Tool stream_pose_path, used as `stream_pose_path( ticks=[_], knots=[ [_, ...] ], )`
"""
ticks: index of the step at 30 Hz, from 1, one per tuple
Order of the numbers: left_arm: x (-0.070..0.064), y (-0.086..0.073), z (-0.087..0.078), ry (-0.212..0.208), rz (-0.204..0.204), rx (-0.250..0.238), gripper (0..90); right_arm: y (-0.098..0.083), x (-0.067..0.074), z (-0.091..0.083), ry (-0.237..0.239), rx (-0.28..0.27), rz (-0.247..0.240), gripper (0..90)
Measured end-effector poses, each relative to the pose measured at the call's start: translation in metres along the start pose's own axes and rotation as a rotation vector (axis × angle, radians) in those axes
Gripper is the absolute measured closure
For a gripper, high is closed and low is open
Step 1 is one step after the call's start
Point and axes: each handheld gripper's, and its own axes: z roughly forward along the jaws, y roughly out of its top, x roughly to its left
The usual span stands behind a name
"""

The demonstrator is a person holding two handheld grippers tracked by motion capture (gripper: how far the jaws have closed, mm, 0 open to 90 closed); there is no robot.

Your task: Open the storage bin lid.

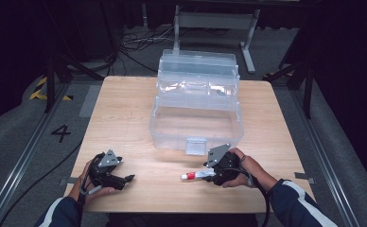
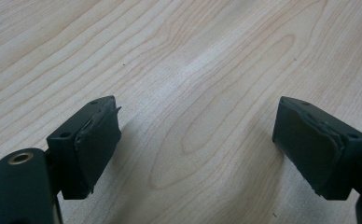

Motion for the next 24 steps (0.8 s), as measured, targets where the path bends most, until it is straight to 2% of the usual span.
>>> stream_pose_path(
  ticks=[6,9,11,14,24],
  knots=[
    [0.000,0.000,0.000,0.001,0.000,0.000,15.1,0.011,-0.002,0.012,0.021,0.082,-0.019,54.1],
    [0.000,0.000,0.000,0.001,0.000,0.000,15.1,0.013,-0.002,0.016,0.017,0.117,-0.009,54.2],
    [0.000,0.000,0.000,0.004,-0.001,0.000,15.0,0.015,-0.004,0.020,0.015,0.137,-0.027,54.9],
    [0.000,0.000,0.000,0.003,-0.002,0.000,15.0,0.016,-0.004,0.023,0.020,0.168,-0.027,55.3],
    [0.000,0.000,0.000,0.005,-0.001,0.000,15.0,0.025,-0.005,0.036,0.075,0.278,-0.050,57.5]
  ],
)
